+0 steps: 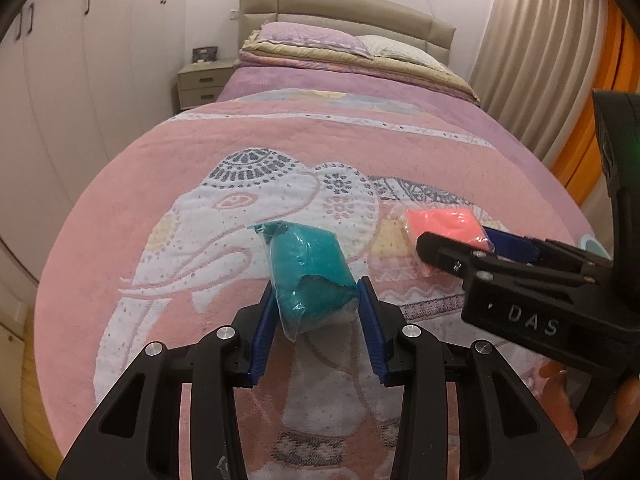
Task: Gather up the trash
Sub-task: 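Grasp the teal bag with the left tool while the right tool grasps the pink bag, then carry both bags to the basket and open both tools to drop them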
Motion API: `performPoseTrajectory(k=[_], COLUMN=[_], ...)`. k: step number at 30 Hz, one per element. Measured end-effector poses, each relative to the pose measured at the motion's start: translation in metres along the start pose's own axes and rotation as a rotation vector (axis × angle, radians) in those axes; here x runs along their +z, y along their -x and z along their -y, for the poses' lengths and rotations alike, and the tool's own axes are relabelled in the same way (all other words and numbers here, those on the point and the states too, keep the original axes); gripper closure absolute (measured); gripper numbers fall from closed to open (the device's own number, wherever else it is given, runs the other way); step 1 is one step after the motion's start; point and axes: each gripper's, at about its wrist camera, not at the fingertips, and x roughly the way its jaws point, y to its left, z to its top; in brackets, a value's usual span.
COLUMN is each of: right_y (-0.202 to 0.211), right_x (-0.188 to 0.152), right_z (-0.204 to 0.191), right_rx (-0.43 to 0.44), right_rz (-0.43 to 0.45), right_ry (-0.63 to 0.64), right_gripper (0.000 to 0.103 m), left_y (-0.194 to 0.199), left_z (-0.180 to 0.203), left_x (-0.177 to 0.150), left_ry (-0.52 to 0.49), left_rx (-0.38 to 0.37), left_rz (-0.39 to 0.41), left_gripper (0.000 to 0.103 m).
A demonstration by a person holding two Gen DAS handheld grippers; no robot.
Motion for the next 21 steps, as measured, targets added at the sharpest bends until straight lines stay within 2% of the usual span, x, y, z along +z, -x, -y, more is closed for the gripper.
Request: performPoseTrajectory(k=[2,7,13,16,21], right_y=[0.0,0.001,0.024,0.036,0.067], right_x=[0.0,-0.002,-0.008,-0.014,-0.022], right_z=[0.001,0.002,0.011,0.021,0.038], right_rx=[0.0,0.001,0.05,0.062,0.048], right_rz=[0.003,0.01,0.12,0.14,0.185], right_ry=[-0.002,0.0,-0.03,-0.062,-0.087], right_gripper=[0.049,0.055,0.057,0.057,0.057], left_y=[0.001,0.001,0.002,0.007,0.019], left_z=[0.003,0.001,0.004,0.009,0.034], left_x=[-0.001,-0.002,-0.002,-0.002,-0.003], left_ry=[-0.008,-0.009,-0.029,-0.041,-0.044], left_rx=[0.007,0.009,0.014,0.015,-0.07], left_rz=[0.001,0.003,0.008,0.022,0.035], left_gripper=[0.065,0.065,0.065,0.065,0.065])
